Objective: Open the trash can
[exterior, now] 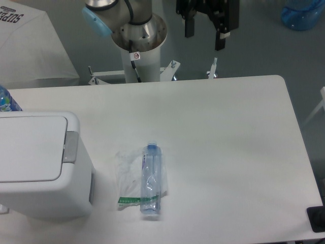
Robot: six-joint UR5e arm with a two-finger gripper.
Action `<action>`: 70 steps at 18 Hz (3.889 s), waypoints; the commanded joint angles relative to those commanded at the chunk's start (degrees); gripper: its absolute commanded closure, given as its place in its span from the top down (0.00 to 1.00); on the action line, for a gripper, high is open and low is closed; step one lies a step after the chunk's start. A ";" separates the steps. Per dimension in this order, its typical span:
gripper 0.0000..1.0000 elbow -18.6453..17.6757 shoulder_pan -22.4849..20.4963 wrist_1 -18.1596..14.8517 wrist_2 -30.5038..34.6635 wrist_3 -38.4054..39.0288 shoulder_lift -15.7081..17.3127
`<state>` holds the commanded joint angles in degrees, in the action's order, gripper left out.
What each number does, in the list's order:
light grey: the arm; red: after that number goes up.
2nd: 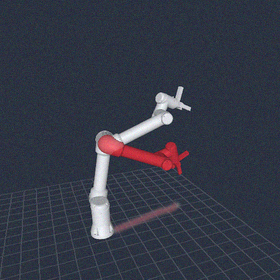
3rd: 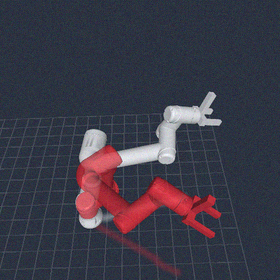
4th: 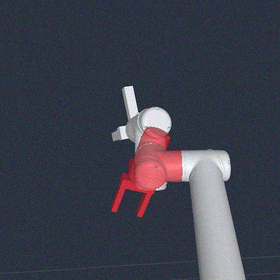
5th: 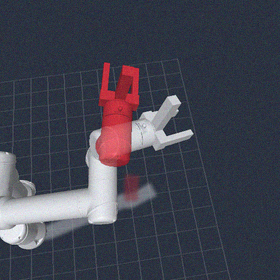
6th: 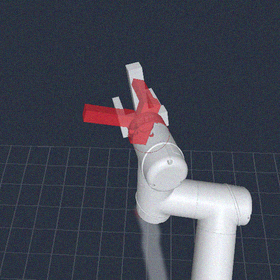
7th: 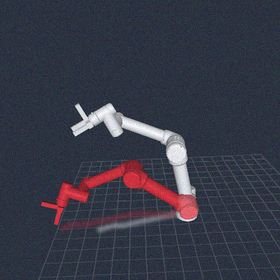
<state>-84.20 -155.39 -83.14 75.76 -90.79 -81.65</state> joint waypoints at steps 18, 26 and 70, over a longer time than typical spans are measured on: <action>1.00 0.35 10.01 10.62 0.26 48.57 -4.04; 1.00 0.62 18.01 18.96 2.46 63.70 -12.29; 1.00 -3.34 27.95 29.00 0.44 89.03 -18.72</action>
<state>-87.54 -127.44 -54.14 76.20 -1.76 -100.37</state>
